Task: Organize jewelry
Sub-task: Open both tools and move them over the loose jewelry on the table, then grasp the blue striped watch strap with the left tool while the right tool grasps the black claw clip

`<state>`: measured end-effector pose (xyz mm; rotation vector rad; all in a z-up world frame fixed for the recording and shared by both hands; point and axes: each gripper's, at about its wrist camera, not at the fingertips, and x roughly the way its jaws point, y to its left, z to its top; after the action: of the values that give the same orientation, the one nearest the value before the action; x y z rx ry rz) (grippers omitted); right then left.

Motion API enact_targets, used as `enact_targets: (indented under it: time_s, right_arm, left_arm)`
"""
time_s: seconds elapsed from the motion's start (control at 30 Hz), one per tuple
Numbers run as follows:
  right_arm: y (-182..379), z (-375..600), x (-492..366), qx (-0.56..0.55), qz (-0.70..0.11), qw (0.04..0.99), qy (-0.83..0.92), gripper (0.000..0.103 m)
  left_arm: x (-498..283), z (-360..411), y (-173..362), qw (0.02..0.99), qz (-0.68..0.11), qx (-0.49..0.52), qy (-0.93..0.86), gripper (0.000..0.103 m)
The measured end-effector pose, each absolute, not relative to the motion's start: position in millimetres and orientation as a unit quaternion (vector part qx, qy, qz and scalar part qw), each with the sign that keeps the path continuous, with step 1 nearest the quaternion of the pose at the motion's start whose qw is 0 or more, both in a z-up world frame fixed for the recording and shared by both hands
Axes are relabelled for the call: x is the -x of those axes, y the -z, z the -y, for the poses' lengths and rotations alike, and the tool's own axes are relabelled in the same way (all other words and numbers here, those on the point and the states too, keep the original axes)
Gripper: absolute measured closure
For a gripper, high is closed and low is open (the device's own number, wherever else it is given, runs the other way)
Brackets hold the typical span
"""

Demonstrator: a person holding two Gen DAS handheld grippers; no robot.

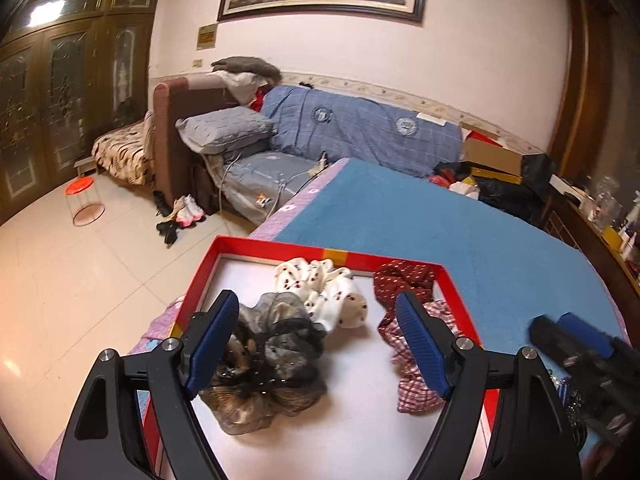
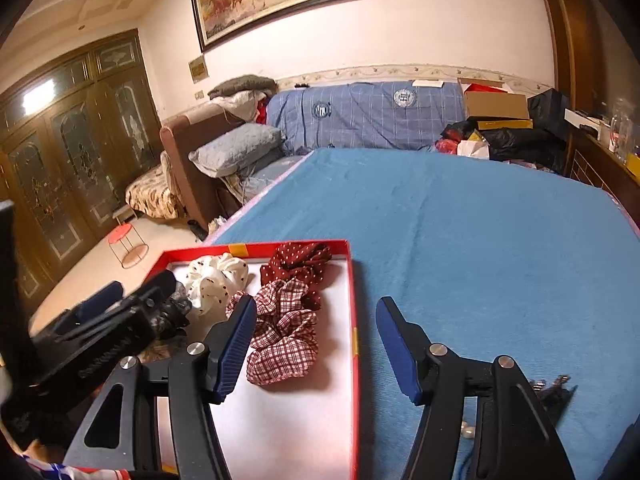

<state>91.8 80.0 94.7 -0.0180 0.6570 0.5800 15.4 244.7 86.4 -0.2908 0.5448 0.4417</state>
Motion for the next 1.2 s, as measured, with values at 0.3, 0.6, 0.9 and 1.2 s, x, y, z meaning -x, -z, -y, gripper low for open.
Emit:
enact_targets:
  time_s: [0.3,0.6,0.9,1.2]
  right_arm:
    - [-125,6,-75,-0.057,-0.281,0.918,-0.274,0.036]
    - [-104,91,-79,-0.093,-0.300,0.925,-0.213,0.036]
    - [-61,155,-95,-0.171,-0.377,0.891,-0.188,0.036]
    - [-37,127,-103,-0.165,-0.434,0.859,-0.213,0.035]
  left_arm:
    - [-13,-229,-96,0.942,-0.240,0.123,-0.202,0.023]
    - [-15,-209,-99,0.950,-0.236,0.089,-0.185,0.023]
    - [-22,-175,-96,0.957,-0.246,0.047,-0.145,0.023]
    - [-27,-145,-94,0.961,-0.261,0.062,-0.071,0.023]
